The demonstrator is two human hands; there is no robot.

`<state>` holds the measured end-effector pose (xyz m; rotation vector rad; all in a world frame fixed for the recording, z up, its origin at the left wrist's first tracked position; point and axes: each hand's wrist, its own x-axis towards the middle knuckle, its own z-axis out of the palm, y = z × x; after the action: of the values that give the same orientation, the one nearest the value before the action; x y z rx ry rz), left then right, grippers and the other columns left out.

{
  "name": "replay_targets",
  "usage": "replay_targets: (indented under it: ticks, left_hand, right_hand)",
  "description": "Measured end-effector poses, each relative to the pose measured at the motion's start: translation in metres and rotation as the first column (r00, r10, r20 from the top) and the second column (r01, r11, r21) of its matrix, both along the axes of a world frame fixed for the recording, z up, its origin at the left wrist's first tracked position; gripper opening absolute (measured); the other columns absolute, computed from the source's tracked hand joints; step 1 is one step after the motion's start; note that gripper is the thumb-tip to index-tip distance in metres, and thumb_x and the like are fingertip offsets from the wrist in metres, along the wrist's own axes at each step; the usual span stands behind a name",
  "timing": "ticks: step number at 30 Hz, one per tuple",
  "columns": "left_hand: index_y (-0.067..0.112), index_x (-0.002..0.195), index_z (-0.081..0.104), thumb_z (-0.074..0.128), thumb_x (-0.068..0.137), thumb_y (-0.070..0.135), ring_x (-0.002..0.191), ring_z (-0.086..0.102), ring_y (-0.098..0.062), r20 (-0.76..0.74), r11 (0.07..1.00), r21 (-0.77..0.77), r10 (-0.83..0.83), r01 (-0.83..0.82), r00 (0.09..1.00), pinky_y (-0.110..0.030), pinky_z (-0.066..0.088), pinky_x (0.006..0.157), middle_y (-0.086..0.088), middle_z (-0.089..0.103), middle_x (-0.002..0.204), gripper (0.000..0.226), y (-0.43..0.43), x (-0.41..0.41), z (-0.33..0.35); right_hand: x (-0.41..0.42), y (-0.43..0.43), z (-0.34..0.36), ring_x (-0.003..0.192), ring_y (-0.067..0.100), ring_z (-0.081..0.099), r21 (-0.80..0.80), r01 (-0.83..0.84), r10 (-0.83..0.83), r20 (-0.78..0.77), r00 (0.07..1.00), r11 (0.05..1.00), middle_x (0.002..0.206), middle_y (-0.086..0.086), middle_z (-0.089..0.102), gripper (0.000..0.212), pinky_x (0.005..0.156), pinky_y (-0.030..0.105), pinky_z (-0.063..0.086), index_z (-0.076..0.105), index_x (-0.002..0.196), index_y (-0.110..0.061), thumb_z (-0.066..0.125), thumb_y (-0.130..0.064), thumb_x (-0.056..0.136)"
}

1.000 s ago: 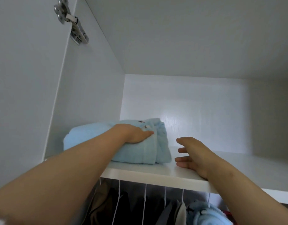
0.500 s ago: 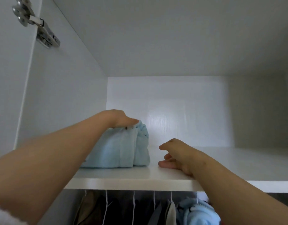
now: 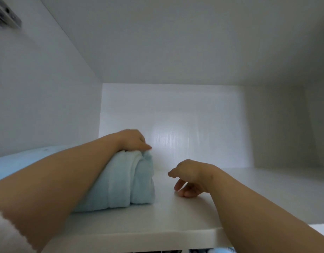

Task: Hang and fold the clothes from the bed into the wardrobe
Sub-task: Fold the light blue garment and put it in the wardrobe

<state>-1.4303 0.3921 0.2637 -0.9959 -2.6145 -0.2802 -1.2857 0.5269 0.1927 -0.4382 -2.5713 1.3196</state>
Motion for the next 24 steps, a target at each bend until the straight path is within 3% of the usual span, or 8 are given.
replay_targets:
  ticks: [2, 4, 6, 12, 16, 19, 21, 24]
  left_hand:
    - [0.025, 0.129, 0.050, 0.050, 0.090, 0.049, 0.124, 0.044, -0.020, -0.119, 0.999, 0.048, 0.021, -0.016, 0.993, -0.034, 0.032, 0.101, 0.002, 0.047, 0.137, 0.046, 0.003, -0.009, -0.009]
    - [0.012, 0.135, 0.042, 0.049, 0.093, 0.038, 0.131, 0.037, -0.028, 0.154, 0.994, -0.081, -0.056, 0.069, 0.987, -0.038, 0.028, 0.109, -0.008, 0.040, 0.143, 0.049, 0.004, -0.015, -0.015]
    - [0.008, 0.127, 0.050, 0.047, 0.096, 0.025, 0.125, 0.045, -0.030, 0.401, 0.976, -0.173, -0.051, 0.131, 0.915, -0.038, 0.034, 0.108, -0.013, 0.048, 0.137, 0.035, 0.003, -0.013, -0.018]
    - [0.012, 0.121, 0.053, 0.042, 0.097, 0.016, 0.103, 0.049, -0.019, 0.350, 0.910, -0.401, 0.045, 0.106, 0.936, -0.027, 0.040, 0.089, -0.010, 0.051, 0.126, 0.026, 0.010, -0.004, -0.011]
    - [0.011, 0.131, 0.049, 0.046, 0.095, 0.037, 0.124, 0.045, -0.022, 0.491, 0.994, -0.106, 0.017, 0.041, 0.871, -0.029, 0.034, 0.105, -0.004, 0.047, 0.136, 0.044, 0.007, -0.002, -0.018]
    - [0.012, 0.136, 0.046, 0.043, 0.091, 0.053, 0.131, 0.039, -0.023, 0.292, 0.986, 0.161, -0.006, -0.042, 0.956, -0.033, 0.027, 0.111, -0.008, 0.040, 0.145, 0.061, -0.003, 0.008, -0.019]
    - [0.015, 0.136, 0.047, 0.040, 0.092, 0.055, 0.132, 0.038, -0.023, 0.125, 0.974, 0.219, 0.032, -0.059, 0.992, -0.032, 0.026, 0.108, -0.006, 0.040, 0.146, 0.060, -0.016, 0.021, -0.020]
    - [0.020, 0.131, 0.052, 0.045, 0.090, 0.054, 0.127, 0.043, -0.019, 0.165, 0.984, 0.178, -0.046, 0.016, 0.985, -0.034, 0.028, 0.109, -0.001, 0.046, 0.141, 0.054, -0.040, 0.044, -0.032]
  right_hand:
    - [-0.002, -0.001, -0.001, 0.046, 0.015, 0.050, 0.054, -0.003, 0.002, 0.010, 1.000, 0.999, 0.073, 0.009, 0.054, 0.023, 0.035, 0.013, 0.040, 0.049, 0.110, -0.005, 0.050, -0.022, 0.095]
    - [-0.003, -0.002, -0.002, 0.047, 0.015, 0.049, 0.103, -0.008, 0.006, 0.024, 1.000, 0.995, 0.073, 0.008, 0.055, 0.024, 0.035, 0.012, 0.039, 0.050, 0.110, -0.005, 0.050, -0.022, 0.094]
    - [-0.003, -0.002, -0.002, 0.046, 0.014, 0.049, 0.130, -0.020, 0.016, 0.029, 0.999, 0.991, 0.071, 0.007, 0.056, 0.021, 0.036, 0.012, 0.038, 0.052, 0.107, -0.006, 0.050, -0.022, 0.093]
    - [-0.004, -0.002, -0.002, 0.045, 0.011, 0.049, 0.191, -0.048, 0.038, 0.056, 0.998, 0.980, 0.071, 0.005, 0.055, 0.018, 0.036, 0.012, 0.039, 0.053, 0.102, -0.009, 0.051, -0.024, 0.093]
    - [-0.005, -0.002, -0.002, 0.043, 0.010, 0.048, 0.224, -0.048, 0.040, 0.043, 0.998, 0.973, 0.072, 0.004, 0.056, 0.024, 0.036, 0.011, 0.038, 0.054, 0.107, -0.009, 0.051, -0.028, 0.093]
    - [-0.001, -0.007, -0.002, 0.043, 0.010, 0.047, 0.258, -0.053, 0.051, 0.018, 0.999, 0.965, 0.073, 0.005, 0.055, 0.034, 0.036, 0.011, 0.037, 0.053, 0.117, -0.005, 0.050, -0.030, 0.094]
    - [0.003, -0.010, -0.002, 0.046, 0.012, 0.048, 0.287, -0.053, 0.056, -0.003, 0.998, 0.956, 0.074, 0.006, 0.055, 0.035, 0.038, 0.013, 0.038, 0.053, 0.118, -0.005, 0.050, -0.030, 0.094]
    - [0.010, -0.014, -0.005, 0.052, 0.016, 0.051, 0.341, -0.035, 0.057, -0.057, 0.997, 0.940, 0.078, 0.005, 0.056, 0.027, 0.046, 0.021, 0.042, 0.054, 0.109, -0.008, 0.049, -0.031, 0.094]
